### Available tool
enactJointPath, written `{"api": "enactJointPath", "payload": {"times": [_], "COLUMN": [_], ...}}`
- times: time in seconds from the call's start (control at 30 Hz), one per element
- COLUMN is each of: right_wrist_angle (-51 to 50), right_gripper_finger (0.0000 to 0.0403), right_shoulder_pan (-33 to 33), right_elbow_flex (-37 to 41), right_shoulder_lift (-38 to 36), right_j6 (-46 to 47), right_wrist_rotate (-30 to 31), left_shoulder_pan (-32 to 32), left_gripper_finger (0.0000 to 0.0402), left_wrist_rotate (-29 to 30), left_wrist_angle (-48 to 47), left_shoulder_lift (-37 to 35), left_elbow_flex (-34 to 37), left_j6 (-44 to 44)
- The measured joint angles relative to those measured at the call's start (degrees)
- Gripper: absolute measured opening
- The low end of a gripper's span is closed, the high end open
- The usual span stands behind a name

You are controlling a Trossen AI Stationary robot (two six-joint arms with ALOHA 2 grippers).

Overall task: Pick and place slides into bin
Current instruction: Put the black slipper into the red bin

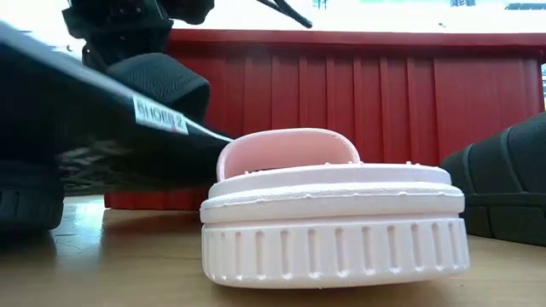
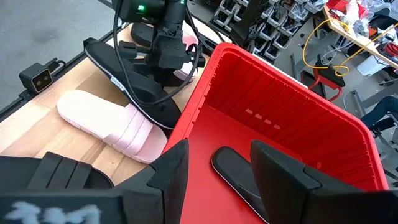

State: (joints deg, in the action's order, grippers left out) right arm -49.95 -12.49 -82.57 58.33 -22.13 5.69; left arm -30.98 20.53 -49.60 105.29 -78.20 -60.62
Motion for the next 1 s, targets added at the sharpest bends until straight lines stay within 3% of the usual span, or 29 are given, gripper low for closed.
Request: {"api": "enactJointPath", "payload": {"times": [0.2, 0.57, 0.77, 1.0], "right_wrist_angle": [0.04, 0.01, 0.01, 0.01], "right_gripper_finger": [0.0164, 0.0164, 0.0164, 0.0164], "right_shoulder_pan": [0.0, 0.0, 0.0, 0.0], "right_elbow_flex": [0.01, 0.01, 0.01, 0.01], "right_shoulder_lift": [0.0, 0.02, 0.02, 0.02], "right_j6": [0.0, 0.01, 0.0, 0.0], "right_wrist_rotate": [0.0, 0.02, 0.02, 0.02], "left_shoulder_pan": [-0.24, -1.36, 0.3, 7.94], "left_gripper_finger": [0.0002, 0.0001, 0.0, 0.0], "left_wrist_rotate": [-5.17, -5.65, -3.05, 3.63], "left_wrist_angle": [-0.18, -0.14, -2.69, -10.88], "left_shoulder_lift": [-3.09, -11.23, -12.71, -12.75], "left_elbow_flex": [-2.82, -13.33, -20.14, -30.81], "left_j6": [0.66, 7.85, 12.59, 14.35]}}
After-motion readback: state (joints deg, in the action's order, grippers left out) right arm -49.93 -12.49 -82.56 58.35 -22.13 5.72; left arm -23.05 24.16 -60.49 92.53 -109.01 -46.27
